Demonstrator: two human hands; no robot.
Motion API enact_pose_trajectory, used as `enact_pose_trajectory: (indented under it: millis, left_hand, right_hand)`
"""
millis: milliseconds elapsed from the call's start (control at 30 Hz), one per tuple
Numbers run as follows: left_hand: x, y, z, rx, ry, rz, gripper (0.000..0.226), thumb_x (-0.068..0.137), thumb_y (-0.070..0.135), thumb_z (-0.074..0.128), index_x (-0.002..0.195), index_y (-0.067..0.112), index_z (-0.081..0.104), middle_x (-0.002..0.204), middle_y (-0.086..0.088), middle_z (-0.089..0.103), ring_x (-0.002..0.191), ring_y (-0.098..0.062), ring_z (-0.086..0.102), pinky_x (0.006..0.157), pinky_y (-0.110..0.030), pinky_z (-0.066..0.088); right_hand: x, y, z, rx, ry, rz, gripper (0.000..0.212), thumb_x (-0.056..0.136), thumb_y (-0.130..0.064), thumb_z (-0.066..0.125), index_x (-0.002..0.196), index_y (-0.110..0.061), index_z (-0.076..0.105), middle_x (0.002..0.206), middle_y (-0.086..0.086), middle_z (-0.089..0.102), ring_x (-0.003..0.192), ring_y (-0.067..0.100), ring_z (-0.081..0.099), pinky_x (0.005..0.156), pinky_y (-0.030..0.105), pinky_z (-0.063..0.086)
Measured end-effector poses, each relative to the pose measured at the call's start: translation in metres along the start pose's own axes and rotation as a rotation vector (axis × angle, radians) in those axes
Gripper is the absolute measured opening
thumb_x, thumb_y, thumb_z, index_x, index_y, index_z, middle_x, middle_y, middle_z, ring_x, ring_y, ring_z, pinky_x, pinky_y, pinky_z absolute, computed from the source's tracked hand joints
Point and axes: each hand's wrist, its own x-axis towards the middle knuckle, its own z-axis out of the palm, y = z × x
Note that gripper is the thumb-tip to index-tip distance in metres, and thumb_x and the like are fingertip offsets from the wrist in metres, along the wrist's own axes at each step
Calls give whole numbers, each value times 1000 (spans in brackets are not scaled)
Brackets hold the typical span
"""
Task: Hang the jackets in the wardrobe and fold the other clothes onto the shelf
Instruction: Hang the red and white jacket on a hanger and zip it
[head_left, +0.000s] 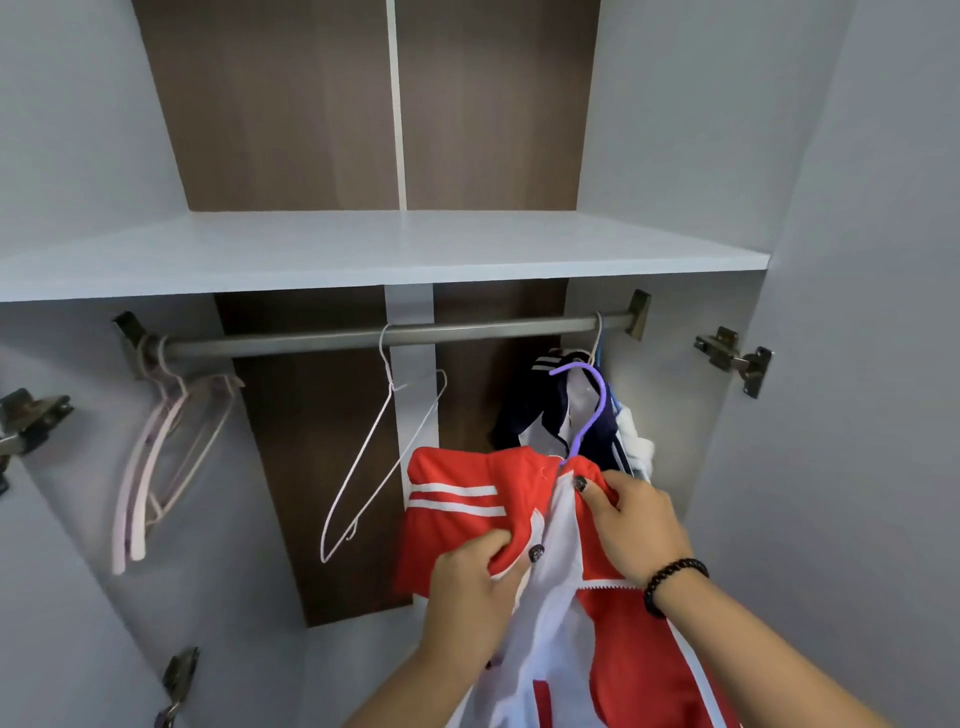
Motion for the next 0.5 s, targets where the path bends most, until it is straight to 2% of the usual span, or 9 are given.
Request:
enact_pose_trajectory:
  millis: [100, 200, 267, 300, 400, 433, 500]
  left_hand:
    - [25, -3, -2, -31, 7, 17, 27, 89, 36, 67, 85, 10, 72, 74, -3, 70, 69, -23, 64, 73, -41, 56]
    - [49, -7, -1, -69, 45, -78, 22, 84, 38, 71, 102, 24, 71, 88, 18, 70, 81, -6, 66, 79, -24, 57]
    - [66, -15, 2, -75, 14, -232, 45, 75, 45, 78, 114, 36, 57, 97, 30, 57, 88, 0, 59, 76, -10, 50]
    - [74, -19, 4, -83, -21, -343, 58, 70, 47, 81, 118, 39, 48, 100, 30, 51, 91, 0, 56, 75, -9, 48]
    - [93, -37, 15, -115, -134, -735, 87, 62, 40, 87, 133, 24, 40, 116, 8, 50, 112, -19, 53, 94, -32, 50]
    - [97, -43, 19, -136, -161, -830, 90, 61, 38, 88, 135, 18, 41, 118, 2, 51, 115, -22, 52, 98, -36, 49]
    - [100, -54, 27, -162, -209, -919, 91, 60, 38, 88, 135, 13, 43, 121, -1, 52, 119, -26, 52, 95, -33, 48]
  right_hand:
    - [24, -9, 10, 2, 23, 37, 40, 94, -42, 49, 61, -20, 42, 59, -11, 45, 72, 24, 50, 62, 33, 40]
    - [51, -15, 14, 33, 39, 34, 41, 94, -38, 50, 58, -21, 43, 60, -6, 48, 77, 28, 54, 71, 36, 47]
    - [73, -18, 16, 37, 48, 33, 42, 94, -36, 52, 56, -20, 44, 56, -8, 44, 71, 26, 50, 68, 34, 43]
    - [86, -19, 18, 34, 49, 39, 42, 93, -36, 53, 55, -19, 45, 55, -8, 43, 68, 24, 48, 64, 32, 39]
    - [122, -16, 23, 76, 20, 43, 46, 91, -31, 57, 51, -15, 42, 50, -4, 42, 56, 21, 43, 52, 29, 28]
    - [133, -15, 25, 88, 7, 38, 48, 91, -29, 58, 49, -15, 38, 48, -3, 40, 51, 18, 40, 49, 29, 26]
    - [154, -9, 29, 105, -20, 54, 52, 90, -26, 59, 47, -16, 31, 46, -2, 34, 46, 14, 34, 46, 28, 22]
